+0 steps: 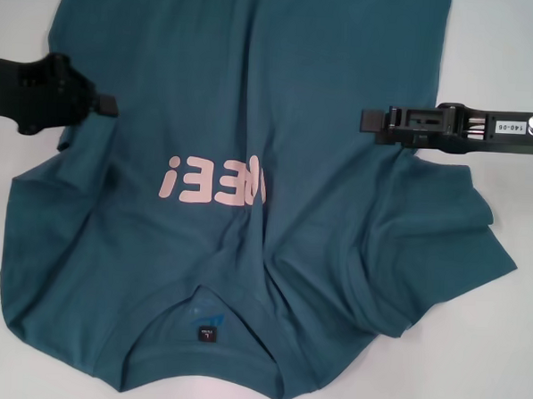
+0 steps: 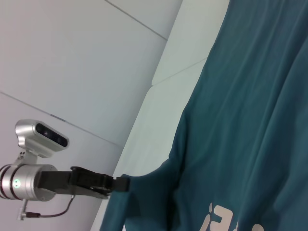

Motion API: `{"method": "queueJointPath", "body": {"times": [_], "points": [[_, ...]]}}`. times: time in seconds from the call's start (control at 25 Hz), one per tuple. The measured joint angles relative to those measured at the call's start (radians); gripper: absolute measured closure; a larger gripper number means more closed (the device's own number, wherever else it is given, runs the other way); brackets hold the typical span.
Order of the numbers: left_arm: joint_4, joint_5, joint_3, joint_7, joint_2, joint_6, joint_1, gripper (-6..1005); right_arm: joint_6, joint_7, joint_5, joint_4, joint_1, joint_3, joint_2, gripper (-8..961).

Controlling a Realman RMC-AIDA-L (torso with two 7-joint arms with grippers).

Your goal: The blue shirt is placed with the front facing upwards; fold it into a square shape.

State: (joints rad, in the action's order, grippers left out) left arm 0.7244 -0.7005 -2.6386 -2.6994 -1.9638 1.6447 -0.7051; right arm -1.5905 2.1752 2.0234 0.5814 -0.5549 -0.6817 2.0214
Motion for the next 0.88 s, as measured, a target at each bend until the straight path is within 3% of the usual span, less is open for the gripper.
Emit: {"method": "queueJointPath", "body": {"times": [0.24,0.64,0.88], "points": [[-0.015,-0.003,0.022,0.005,-0.023,-0.016,-0.007,980,0.0,0.0,0.0,0.0,0.003,0.004,-0.001,240],[-0.015,-0.046,0.045,0.03,-0.03,-0.01,-0.017,978,0.004,0.0,0.0,0.0,0.003,0.0,-0.001,244],[-0.012,-0.054,0.095,0.027,-0.042,-0.002,-0.021,783,0.011,0.0,0.0,-0.001,0.004,-0.001,-0.002,246]]}}
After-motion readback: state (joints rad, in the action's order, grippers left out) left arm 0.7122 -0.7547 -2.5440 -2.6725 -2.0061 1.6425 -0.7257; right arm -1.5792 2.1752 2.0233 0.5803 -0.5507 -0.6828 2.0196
